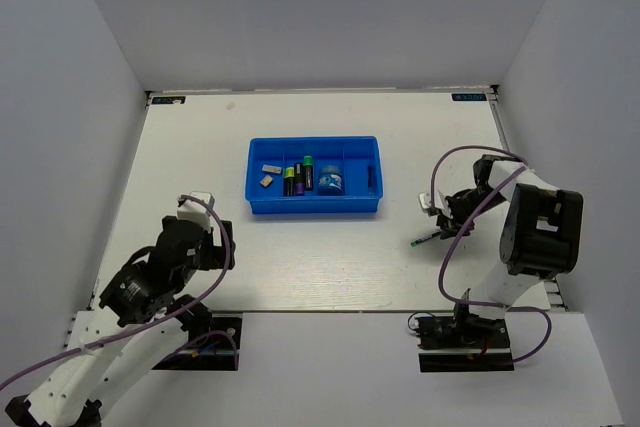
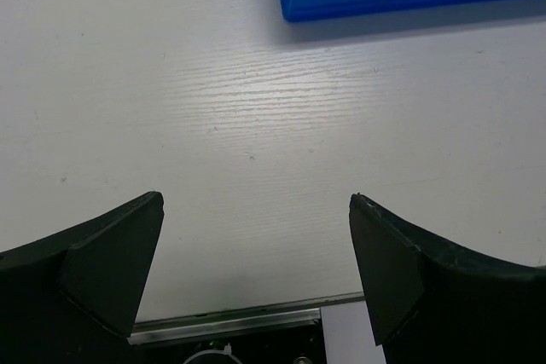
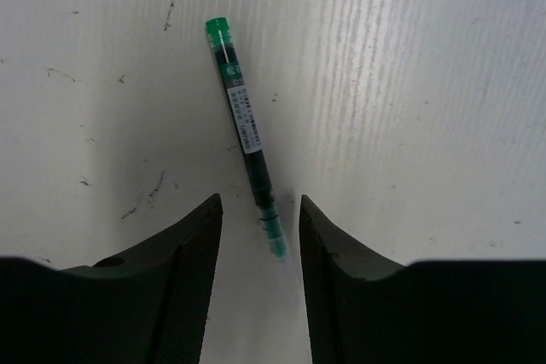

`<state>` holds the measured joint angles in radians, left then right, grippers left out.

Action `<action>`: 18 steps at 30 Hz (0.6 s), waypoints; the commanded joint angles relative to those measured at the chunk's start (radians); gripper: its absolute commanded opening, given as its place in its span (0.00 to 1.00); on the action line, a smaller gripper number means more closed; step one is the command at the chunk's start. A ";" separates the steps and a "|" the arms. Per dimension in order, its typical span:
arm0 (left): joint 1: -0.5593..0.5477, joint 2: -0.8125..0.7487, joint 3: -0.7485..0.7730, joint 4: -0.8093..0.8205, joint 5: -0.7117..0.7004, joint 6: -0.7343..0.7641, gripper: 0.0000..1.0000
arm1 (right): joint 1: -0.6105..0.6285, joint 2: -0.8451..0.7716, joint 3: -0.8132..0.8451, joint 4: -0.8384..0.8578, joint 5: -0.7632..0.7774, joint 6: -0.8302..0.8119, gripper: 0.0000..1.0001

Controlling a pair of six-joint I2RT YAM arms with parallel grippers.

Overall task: Sort the stationery into containers
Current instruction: Grab a piece of stationery with the right arm

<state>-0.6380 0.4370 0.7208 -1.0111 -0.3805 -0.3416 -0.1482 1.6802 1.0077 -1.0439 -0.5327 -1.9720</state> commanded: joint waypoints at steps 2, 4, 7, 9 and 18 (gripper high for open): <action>0.004 -0.018 -0.024 -0.018 -0.031 -0.014 1.00 | 0.018 0.015 -0.038 0.021 0.037 -0.053 0.45; 0.003 -0.024 -0.030 -0.021 -0.028 -0.017 1.00 | 0.024 0.019 -0.046 0.036 0.042 -0.044 0.45; 0.008 -0.034 -0.034 -0.027 -0.028 -0.025 1.00 | 0.041 0.026 -0.078 0.085 0.068 -0.030 0.44; 0.004 -0.040 -0.032 -0.029 -0.028 -0.025 1.00 | 0.050 0.027 -0.099 0.117 0.091 -0.019 0.42; 0.003 -0.070 -0.018 -0.066 -0.040 -0.031 1.00 | 0.093 0.001 -0.257 0.307 0.210 0.019 0.12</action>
<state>-0.6376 0.3820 0.6933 -1.0527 -0.3950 -0.3634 -0.0780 1.6253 0.8673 -0.9264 -0.4694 -1.9472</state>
